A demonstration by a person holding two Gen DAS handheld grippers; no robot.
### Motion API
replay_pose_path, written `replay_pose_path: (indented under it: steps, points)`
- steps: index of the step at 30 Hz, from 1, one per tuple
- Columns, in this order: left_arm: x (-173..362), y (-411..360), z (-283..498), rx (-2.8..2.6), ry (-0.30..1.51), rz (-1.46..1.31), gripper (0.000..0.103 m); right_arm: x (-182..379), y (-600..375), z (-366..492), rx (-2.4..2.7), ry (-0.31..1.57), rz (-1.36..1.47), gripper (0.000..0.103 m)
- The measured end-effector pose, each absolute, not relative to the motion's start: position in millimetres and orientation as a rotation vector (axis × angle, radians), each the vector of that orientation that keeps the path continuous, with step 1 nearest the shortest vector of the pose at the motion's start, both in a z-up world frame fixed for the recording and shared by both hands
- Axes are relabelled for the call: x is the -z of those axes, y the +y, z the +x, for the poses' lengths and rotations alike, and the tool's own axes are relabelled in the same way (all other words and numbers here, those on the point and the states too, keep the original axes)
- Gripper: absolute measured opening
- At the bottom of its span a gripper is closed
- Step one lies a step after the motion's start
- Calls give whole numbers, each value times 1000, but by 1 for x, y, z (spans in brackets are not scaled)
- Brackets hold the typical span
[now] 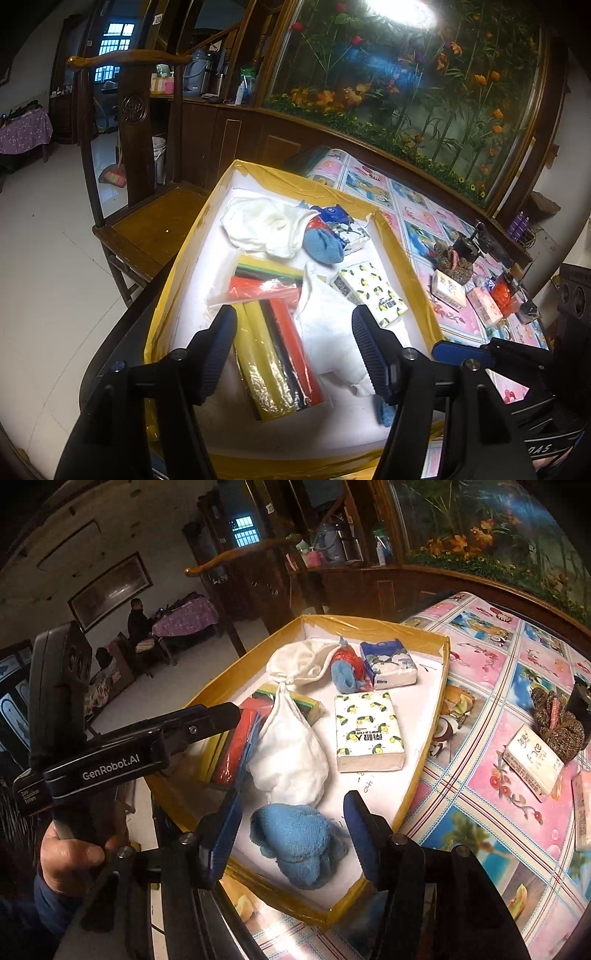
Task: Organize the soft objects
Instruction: 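Lower both items into the box and open both grippers, then grasp the black snack packet with right gripper while left gripper returns to table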
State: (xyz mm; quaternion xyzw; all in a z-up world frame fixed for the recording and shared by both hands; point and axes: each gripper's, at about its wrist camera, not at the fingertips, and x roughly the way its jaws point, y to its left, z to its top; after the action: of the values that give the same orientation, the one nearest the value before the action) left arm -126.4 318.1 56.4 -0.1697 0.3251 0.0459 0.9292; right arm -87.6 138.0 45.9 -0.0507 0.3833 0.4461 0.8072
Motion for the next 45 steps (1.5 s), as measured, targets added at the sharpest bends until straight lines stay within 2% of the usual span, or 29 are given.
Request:
replay_pose_path:
  steps: [12, 19, 23, 28, 37, 43, 45]
  points:
    - [-81, 278, -117, -50, 660, -300, 66, -80, 42, -69, -929, 746, 114, 62]
    - [-94, 242, -108, 12, 653, -243, 69, -100, -102, -28, -610, 647, 234, 64]
    - [-93, 225, -100, 64, 665, -240, 70, -98, -206, 15, -260, 658, 306, 66]
    - [-85, 203, -91, 120, 697, -228, 70, -81, -275, 72, -17, 750, 270, 65]
    - [-86, 168, -88, 167, 729, -162, 70, -40, -292, 107, 36, 881, 222, 65]
    - [-86, 147, -85, 206, 741, -136, 70, -36, -271, 63, -268, 994, 346, 66]
    - [-87, 140, -82, 215, 746, -122, 70, -37, -269, 42, -344, 981, 405, 66]
